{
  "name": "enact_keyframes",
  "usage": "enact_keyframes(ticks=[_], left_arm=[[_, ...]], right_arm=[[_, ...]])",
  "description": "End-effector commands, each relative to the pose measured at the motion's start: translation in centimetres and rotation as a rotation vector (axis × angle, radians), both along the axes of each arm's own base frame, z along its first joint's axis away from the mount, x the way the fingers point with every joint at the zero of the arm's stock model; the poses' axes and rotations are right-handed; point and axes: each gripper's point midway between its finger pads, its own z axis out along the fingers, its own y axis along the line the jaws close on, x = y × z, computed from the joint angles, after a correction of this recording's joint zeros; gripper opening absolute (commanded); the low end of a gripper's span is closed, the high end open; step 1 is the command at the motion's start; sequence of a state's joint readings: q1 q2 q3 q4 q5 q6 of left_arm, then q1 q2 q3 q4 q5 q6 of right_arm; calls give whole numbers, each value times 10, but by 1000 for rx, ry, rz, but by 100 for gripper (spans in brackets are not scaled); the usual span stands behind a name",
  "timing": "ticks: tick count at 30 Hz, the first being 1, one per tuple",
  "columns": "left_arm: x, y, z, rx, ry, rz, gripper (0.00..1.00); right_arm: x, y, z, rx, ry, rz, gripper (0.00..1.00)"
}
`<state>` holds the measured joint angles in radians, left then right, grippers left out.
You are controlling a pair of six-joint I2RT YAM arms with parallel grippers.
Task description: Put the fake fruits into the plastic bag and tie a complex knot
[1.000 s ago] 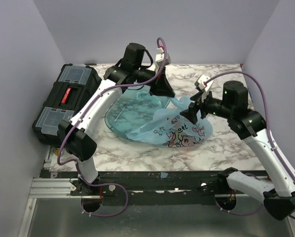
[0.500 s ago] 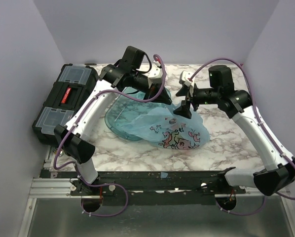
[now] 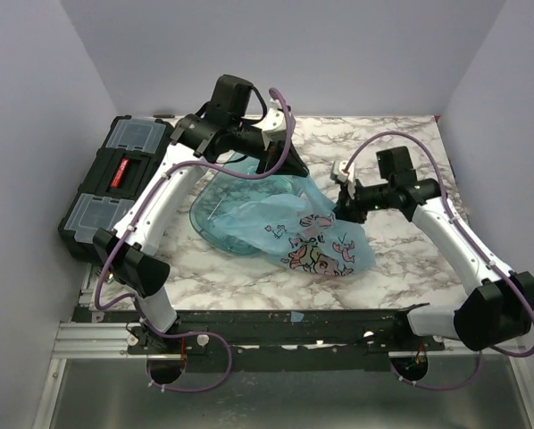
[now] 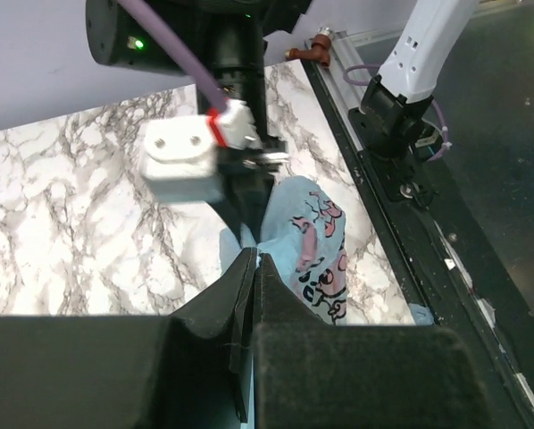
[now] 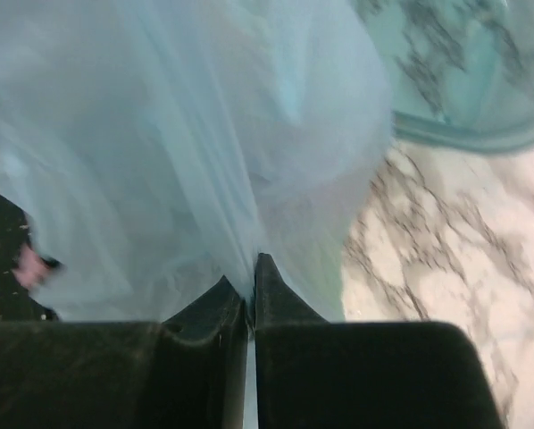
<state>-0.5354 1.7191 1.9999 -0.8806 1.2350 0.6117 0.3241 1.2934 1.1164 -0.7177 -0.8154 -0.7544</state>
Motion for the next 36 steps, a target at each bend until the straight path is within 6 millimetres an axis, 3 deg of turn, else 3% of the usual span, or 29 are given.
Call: enact_keyframes(ticks=[1,3,4,7,9,12,16,24,25,28,32,35,36], left_arm=[[-5,12,18,-28,-96,16,0],[-4,13,12,-15,-91,21,0],[-3,13,11,-13,-92,25,0],[-1,11,10,-15,-102,32,0],[1,9,10,-19,-109,32,0],[2,7,10,-23,-125,28,0],[-1,7,11,-27,-148,15,0],[-5,3,11,-26,-155,1,0],[-4,1,15,-31,-161,1,0],[-4,1,21,-40,-164,0,0],[-5,4,30,-55,-163,7,0],[-4,6,36,-64,-166,21,0],[-3,8,39,-68,-165,28,0]], right_arm=[[30,-35,-7,-3,11,-97,7],[38,-38,10,17,-4,-100,10],[38,-36,22,28,-16,-93,20],[32,-28,62,104,-31,-87,63],[26,-24,90,156,-61,-87,79],[9,-20,121,210,-120,-47,87],[-9,-12,139,251,-178,46,92],[1,39,148,322,-200,154,99],[5,55,133,317,-193,180,99],[22,55,96,266,-160,125,89],[26,40,28,117,-100,102,61],[20,28,-10,66,-66,110,43],[17,25,-21,52,-57,112,27]])
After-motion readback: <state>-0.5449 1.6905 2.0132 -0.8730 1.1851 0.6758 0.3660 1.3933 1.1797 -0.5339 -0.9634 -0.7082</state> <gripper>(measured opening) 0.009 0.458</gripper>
